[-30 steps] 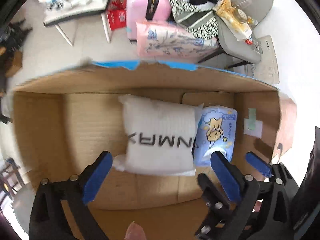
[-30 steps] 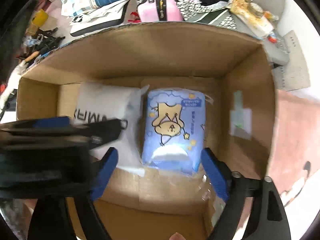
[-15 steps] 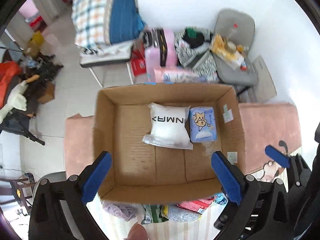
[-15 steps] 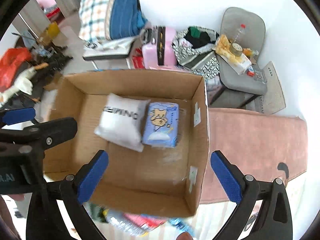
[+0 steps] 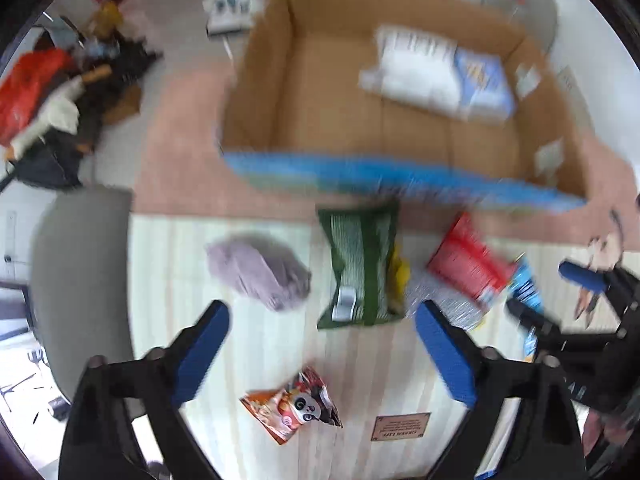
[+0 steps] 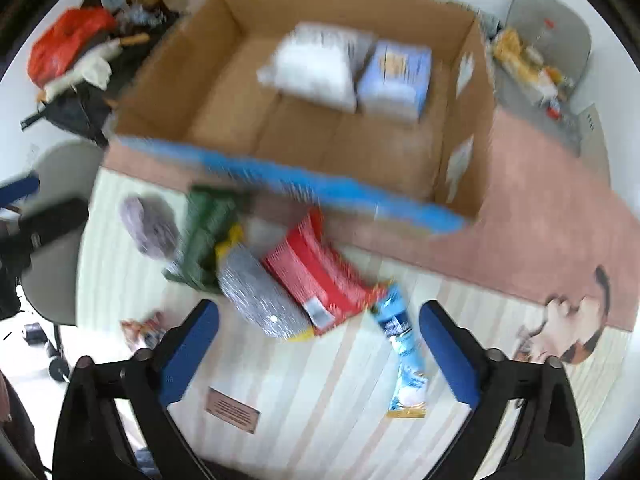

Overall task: Organize soft objects
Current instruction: 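Grasp the green snack bag with the left tool while the right tool grasps the red snack bag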

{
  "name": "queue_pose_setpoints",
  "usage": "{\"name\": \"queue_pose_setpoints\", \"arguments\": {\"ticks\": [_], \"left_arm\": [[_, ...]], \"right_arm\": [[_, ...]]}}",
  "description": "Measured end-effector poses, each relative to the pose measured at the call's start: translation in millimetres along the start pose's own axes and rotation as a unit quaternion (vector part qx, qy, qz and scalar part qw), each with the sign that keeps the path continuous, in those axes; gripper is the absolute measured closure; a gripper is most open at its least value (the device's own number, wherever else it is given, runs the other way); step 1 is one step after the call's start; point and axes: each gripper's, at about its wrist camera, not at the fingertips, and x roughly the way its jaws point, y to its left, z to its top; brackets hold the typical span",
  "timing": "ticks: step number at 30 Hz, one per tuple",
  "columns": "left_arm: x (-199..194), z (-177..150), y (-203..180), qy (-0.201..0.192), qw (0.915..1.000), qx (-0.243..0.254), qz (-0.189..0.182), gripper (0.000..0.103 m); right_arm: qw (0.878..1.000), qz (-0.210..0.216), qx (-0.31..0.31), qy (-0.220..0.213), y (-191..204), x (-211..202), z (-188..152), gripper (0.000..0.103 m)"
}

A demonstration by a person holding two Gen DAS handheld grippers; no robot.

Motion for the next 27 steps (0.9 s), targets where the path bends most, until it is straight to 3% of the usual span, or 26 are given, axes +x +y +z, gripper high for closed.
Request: {"name": "queue_pose_setpoints", "arguments": {"ticks": [2, 8, 12, 15, 17, 18, 22, 27], "left_arm": [[24, 0, -4, 0.019, 0.9998, 0.002, 0.005, 0.020], [76, 8, -13, 0.052, 0.9986, 0.004, 0.002, 0.020], [96, 15, -15, 0.062, 0.9980, 0.006, 0.000, 0.020], [107, 19, -16, 0.069, 0.9976, 0.008, -0.007, 0.020], [110, 18, -16, 0.072, 0.9973, 0.011, -0.013, 0.051], [114, 18, -17, 0.083, 0.9962, 0.010, -0.026, 0.061], [117, 4, -17, 0.082, 0.9964, 0.013, -0.017, 0.064], [119, -47, -11, 0.093, 0.9956, 0.003, -0.005, 0.065]], "right_arm": [[1.000, -0.014, -0.005, 0.012, -1, 26, 2, 0.023], [0.995, -0.064, -0.061, 0.035, 8, 78, 7, 0.025], [0.994, -0.064, -0.064, 0.053, 16, 96, 2, 0.025], [0.997, -0.044, -0.026, 0.062, 13, 95, -6, 0.040], [0.996, -0.031, 0.008, 0.083, 6, 96, -13, 0.047], [0.995, -0.021, 0.025, 0.096, 3, 97, -21, 0.047], [0.990, 0.001, 0.054, 0.133, -3, 101, -46, 0.048], [0.991, -0.009, 0.059, 0.123, 2, 106, -49, 0.043]]}}
